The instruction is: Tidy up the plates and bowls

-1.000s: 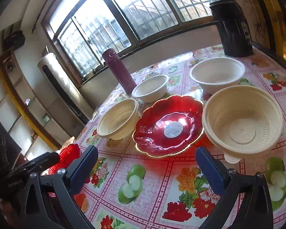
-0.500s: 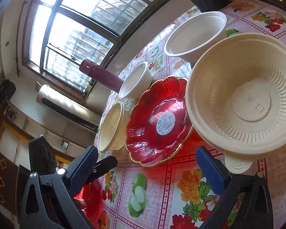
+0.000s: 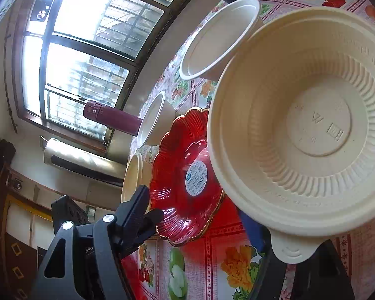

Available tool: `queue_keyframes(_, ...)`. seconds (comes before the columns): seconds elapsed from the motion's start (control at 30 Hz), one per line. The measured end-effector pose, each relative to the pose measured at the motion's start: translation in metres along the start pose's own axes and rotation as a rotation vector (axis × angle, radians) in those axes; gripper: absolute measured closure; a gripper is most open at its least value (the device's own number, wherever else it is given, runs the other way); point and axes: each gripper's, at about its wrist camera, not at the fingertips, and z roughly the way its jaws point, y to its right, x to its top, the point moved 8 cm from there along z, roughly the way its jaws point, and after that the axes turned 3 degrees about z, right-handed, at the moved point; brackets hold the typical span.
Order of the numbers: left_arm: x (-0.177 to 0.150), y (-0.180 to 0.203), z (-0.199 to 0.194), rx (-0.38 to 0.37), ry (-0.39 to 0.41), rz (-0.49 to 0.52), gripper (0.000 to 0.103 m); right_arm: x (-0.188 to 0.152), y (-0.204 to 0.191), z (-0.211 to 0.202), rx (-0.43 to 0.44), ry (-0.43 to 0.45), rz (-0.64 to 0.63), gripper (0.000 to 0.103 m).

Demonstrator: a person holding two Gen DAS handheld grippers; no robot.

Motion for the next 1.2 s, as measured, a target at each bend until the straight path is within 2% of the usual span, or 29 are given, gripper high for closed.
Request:
queue_keyframes(0.1, 0.005, -0.002, 0.001, -0.007, 0.007, -0.013, 0.064, -0.001, 0.003, 0.004, -0.02, -0.005, 0.006, 0.054)
queue_keyframes(0.13, 0.007, -0.003, 0.002, -0.005, 0.008, -0.015, 0.071, -0.001, 0.004, 0.005, -0.026, -0.002, 0.008, 0.056)
queue_keyframes(0.23, 0.008, -0.003, 0.006, -0.007, 0.004, -0.024, 0.081, -0.002, 0.01, 0.005, -0.045, -0.003, 0.009, 0.066)
queue_keyframes(0.3, 0.008, -0.003, 0.008, -0.009, 0.002, -0.024, 0.088, -0.002, 0.013, 0.007, -0.062, -0.008, 0.006, 0.075)
queue_keyframes(0.37, 0.008, -0.003, 0.008, -0.009, 0.011, -0.023, 0.09, -0.003, 0.017, 0.009, -0.078, -0.016, 0.008, 0.083)
queue_keyframes(0.47, 0.011, -0.001, 0.008, 0.011, 0.029, 0.001, 0.093, -0.003, 0.019, 0.008, -0.083, -0.019, 0.011, 0.088)
queue_keyframes(0.6, 0.009, 0.001, 0.009, 0.046, 0.031, 0.039, 0.093, -0.006, 0.017, 0.008, -0.106, -0.02, -0.025, 0.089)
queue_keyframes(0.73, 0.007, -0.001, 0.007, 0.04, 0.018, 0.032, 0.093, -0.009, 0.016, 0.008, -0.109, -0.026, -0.029, 0.089)
queue_keyframes(0.97, -0.013, -0.006, -0.007, 0.051, 0.009, 0.036, 0.093, -0.022, 0.008, 0.002, -0.118, -0.044, -0.044, 0.089)
queue_keyframes(1.2, -0.042, -0.011, -0.025, 0.064, 0.02, 0.051, 0.093, -0.05, 0.01, -0.012, -0.11, -0.076, -0.052, 0.088)
